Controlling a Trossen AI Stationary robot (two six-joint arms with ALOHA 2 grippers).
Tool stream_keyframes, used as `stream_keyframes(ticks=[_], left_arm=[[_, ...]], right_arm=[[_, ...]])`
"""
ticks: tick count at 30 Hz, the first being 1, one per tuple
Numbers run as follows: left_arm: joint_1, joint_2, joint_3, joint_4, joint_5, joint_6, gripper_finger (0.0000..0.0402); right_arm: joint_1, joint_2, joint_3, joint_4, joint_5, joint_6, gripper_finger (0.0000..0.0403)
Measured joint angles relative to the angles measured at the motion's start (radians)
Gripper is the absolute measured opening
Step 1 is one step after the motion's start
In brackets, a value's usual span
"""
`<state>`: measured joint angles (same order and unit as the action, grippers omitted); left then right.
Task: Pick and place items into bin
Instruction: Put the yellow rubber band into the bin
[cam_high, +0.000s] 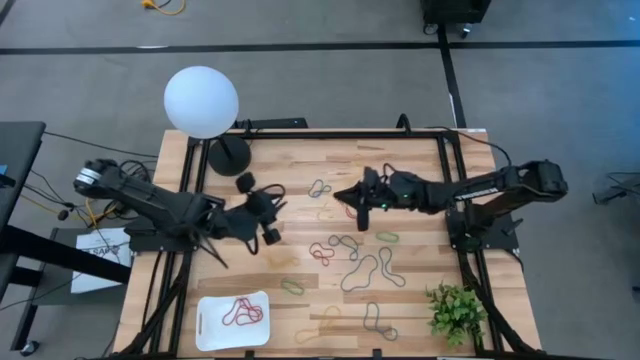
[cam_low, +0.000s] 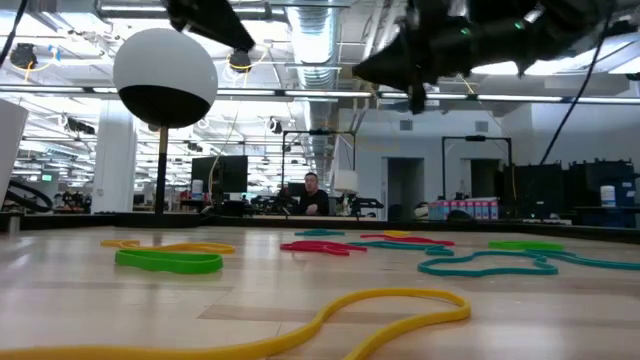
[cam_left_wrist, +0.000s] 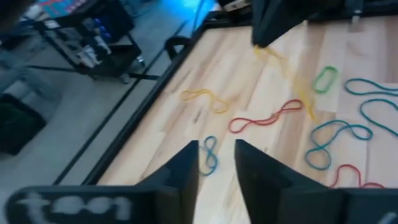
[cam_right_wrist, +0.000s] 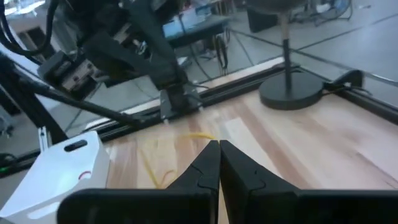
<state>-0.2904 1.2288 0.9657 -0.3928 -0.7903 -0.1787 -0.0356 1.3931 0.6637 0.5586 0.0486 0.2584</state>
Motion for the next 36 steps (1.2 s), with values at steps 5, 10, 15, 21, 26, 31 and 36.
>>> stream_keyframes(ticks=[5, 10, 15, 21, 26, 31, 36], left_arm=[[0.027, 0.067, 0.0, 0.103, 0.088, 0.045, 0.0156], [0.035, 0.118, 0.0, 0.182, 0.142, 0.079, 0.019], [0.046, 0.152, 0.0, 0.18, 0.093, 0.088, 0.0197], [0.064, 0.165, 0.0, 0.163, 0.085, 0.096, 0.0196], [0.067, 0.165, 0.0, 0.165, 0.097, 0.115, 0.0193], [0.067, 0.165, 0.0, 0.164, 0.157, 0.133, 0.0151], [0.067, 0.165, 0.0, 0.149, 0.182, 0.133, 0.0066]], right_arm=[[0.023, 0.111, 0.109, -0.056, 0.002, -0.005, 0.0001], [0.029, 0.209, 0.192, -0.057, 0.002, -0.006, 0.0], [0.036, 0.27, 0.268, -0.055, -0.043, -0.022, 0.0], [0.054, 0.282, 0.303, -0.057, -0.086, -0.032, 0.0], [0.056, 0.27, 0.302, -0.055, -0.087, -0.034, 0.0], [0.047, 0.271, 0.302, -0.059, -0.087, -0.034, 0.0], [0.046, 0.271, 0.302, -0.078, -0.081, -0.031, 0.0]])
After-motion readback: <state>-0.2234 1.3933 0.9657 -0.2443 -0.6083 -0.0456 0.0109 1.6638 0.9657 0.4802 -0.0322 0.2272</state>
